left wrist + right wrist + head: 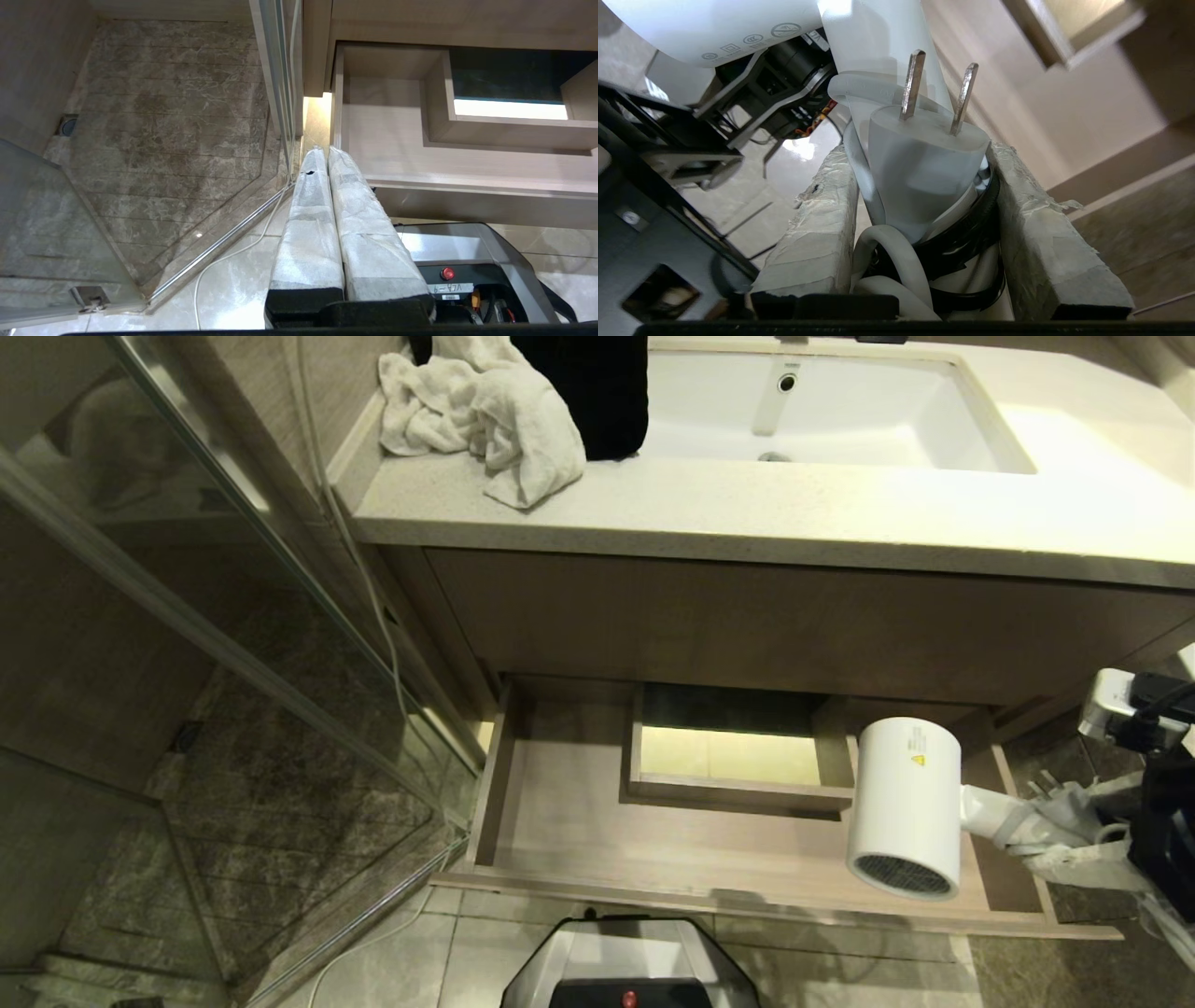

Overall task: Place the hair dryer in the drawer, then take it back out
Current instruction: Put it into the drawer

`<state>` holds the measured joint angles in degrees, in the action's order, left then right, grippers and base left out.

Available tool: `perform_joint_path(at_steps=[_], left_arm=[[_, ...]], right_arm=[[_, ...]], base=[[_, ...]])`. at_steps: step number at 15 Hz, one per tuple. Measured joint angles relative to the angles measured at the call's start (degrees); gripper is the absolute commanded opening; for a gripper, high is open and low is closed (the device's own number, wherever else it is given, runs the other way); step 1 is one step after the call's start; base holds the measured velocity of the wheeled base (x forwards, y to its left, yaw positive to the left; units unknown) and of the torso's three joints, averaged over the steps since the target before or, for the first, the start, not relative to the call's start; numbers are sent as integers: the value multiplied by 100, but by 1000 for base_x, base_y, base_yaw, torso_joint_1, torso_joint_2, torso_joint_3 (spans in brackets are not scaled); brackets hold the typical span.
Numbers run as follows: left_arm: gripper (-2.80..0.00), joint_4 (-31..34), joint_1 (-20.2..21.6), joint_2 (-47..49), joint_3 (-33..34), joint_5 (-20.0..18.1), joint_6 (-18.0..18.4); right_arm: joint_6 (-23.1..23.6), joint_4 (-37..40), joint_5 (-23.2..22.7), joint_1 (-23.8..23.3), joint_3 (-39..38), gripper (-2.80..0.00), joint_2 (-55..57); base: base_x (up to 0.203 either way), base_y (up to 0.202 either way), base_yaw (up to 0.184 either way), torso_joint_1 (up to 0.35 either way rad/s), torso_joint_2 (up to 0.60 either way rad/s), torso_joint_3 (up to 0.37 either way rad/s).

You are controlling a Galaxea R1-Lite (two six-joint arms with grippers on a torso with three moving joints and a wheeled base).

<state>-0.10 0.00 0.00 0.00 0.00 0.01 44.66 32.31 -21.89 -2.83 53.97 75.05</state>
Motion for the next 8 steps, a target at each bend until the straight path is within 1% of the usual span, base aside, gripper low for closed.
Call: perform_joint_path(at_steps=[1, 6, 8], left_arm=[[-280, 0, 0, 0, 0, 0, -1], [-280, 5, 0, 0, 0, 0, -1], [-280, 2, 0, 0, 0, 0, -1]], right_arm=[[-93, 5, 25, -4, -38, -280, -7], [-109, 10, 34, -22, -199, -280, -11], [-109, 5, 34, -28, -236, -280, -16]], base=[[0, 0, 0, -202, 341, 150], [0, 0, 0, -220, 369, 153], [0, 0, 0, -293, 479, 189]])
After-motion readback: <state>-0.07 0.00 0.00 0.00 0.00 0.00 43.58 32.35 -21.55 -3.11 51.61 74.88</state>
